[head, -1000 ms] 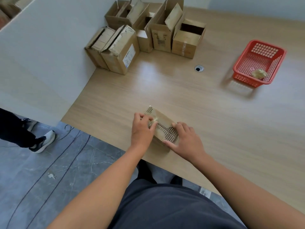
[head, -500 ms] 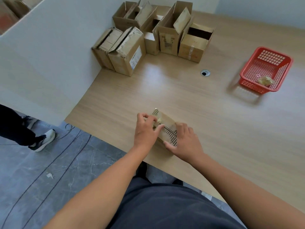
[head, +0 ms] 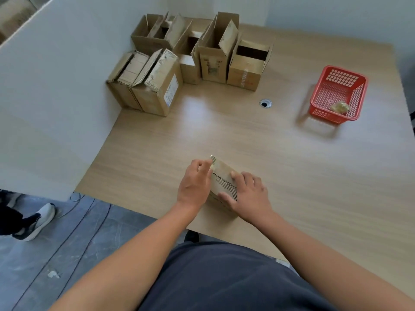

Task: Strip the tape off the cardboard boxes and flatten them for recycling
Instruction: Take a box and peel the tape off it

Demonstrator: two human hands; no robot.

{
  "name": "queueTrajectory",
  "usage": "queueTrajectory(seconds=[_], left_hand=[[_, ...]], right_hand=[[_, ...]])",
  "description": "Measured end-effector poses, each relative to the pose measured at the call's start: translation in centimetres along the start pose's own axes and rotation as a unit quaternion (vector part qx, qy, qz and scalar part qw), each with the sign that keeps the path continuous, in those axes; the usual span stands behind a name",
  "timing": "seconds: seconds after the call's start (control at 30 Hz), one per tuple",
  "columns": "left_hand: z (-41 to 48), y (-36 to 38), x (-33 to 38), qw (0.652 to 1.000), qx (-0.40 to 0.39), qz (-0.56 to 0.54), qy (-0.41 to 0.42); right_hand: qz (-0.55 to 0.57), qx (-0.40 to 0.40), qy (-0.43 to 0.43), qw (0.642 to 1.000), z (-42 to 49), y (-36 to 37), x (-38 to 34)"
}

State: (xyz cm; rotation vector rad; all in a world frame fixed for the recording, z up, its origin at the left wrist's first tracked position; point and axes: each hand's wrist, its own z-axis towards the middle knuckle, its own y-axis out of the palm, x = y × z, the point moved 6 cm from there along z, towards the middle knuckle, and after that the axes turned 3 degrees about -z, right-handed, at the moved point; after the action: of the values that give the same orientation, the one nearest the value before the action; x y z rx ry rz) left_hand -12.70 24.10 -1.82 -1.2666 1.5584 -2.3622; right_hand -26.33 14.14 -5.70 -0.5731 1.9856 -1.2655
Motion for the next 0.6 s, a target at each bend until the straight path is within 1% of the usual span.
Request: queueTrajectory(seconds=[0.17,0.3,0.4,0.6], left_hand=[[1.2,-0.2,-0.7,0.999,-0.024,0.039,0.014],[2.0,-0.5,-1.4,0.998,-0.063,0.016,-0.007],[2.8,-0.9,-1.9,0.997,-0.074,-0.003,-0.021],[2.7,-1.4,-2.0,0.997,-0.074,-0.006,0.034]], right_hand=[[0.011,0.006,0.016,1.000,0.1,0.3,0.1],[0.004,-0.010,0.024,1.000,0.0,0.3,0.1],[0.006,-0.035,0.038,0.999,0.1,0.3,0.0],[-0.001,-0.007,0.052,0.999,0.3,0.5,-1.9]])
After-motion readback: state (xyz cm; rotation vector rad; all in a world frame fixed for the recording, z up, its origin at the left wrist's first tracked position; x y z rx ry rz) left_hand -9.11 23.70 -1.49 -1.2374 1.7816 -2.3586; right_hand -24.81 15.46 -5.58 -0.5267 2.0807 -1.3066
